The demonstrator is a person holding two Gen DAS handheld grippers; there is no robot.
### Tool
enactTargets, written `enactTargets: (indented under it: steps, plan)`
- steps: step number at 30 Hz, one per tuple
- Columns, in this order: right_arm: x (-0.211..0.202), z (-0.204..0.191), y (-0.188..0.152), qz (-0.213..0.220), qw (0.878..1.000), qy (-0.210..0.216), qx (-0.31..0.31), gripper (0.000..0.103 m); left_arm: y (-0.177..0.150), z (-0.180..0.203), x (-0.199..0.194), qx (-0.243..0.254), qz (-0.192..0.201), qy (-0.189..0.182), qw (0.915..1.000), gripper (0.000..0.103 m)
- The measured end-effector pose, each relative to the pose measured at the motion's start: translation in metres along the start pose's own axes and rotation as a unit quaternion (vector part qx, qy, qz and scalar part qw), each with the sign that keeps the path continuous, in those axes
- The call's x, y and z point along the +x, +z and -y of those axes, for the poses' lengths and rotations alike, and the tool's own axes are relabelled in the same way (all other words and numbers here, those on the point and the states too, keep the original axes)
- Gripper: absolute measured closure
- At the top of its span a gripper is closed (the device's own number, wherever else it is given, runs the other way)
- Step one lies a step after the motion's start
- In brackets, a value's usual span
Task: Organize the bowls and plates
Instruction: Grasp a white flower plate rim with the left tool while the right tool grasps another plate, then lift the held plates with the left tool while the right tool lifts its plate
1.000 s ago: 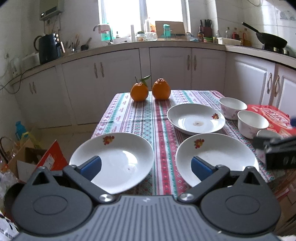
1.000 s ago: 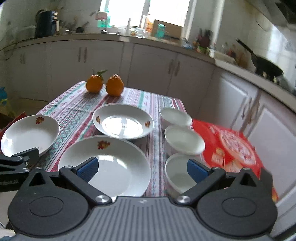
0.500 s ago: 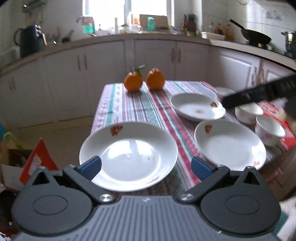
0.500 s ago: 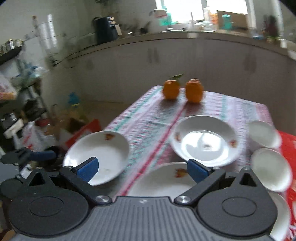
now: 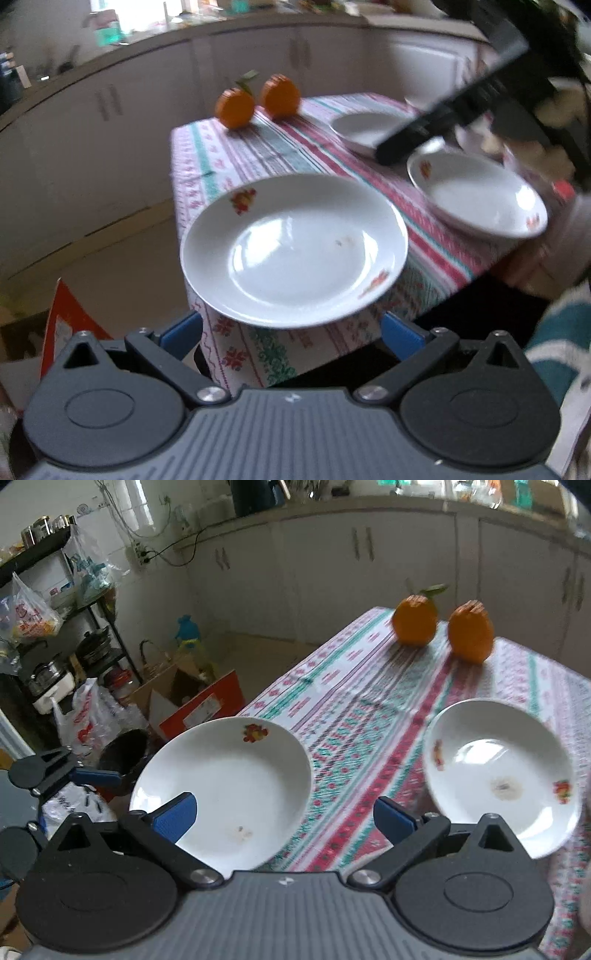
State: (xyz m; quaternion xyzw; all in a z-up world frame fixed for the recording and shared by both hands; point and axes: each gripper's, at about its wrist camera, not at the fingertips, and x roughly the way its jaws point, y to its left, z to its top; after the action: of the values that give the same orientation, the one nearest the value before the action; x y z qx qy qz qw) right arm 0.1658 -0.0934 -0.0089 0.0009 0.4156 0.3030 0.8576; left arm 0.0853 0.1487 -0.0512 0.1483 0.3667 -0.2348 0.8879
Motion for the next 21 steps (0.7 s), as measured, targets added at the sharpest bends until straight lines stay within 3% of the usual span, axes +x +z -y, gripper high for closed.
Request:
enactTargets:
  steps: [9,13,21]
  plan:
    - [0.053,0.004,0.023,-0.097,0.995,0.023,0.012,0.015,0.006,-0.016,0.020,0.029,-0.028,-0.030,0.9988,0.002]
    - [0.064,0.005,0.028,-0.108,0.994,0.026,0.010,0.018,0.009,-0.022,0.025,0.031,-0.032,-0.045,0.9980,0.003]
    - [0.078,0.016,0.035,-0.128,0.990,0.046,0.024,0.040,0.014,-0.026,0.033,0.037,-0.044,-0.063,0.9963,0.006]
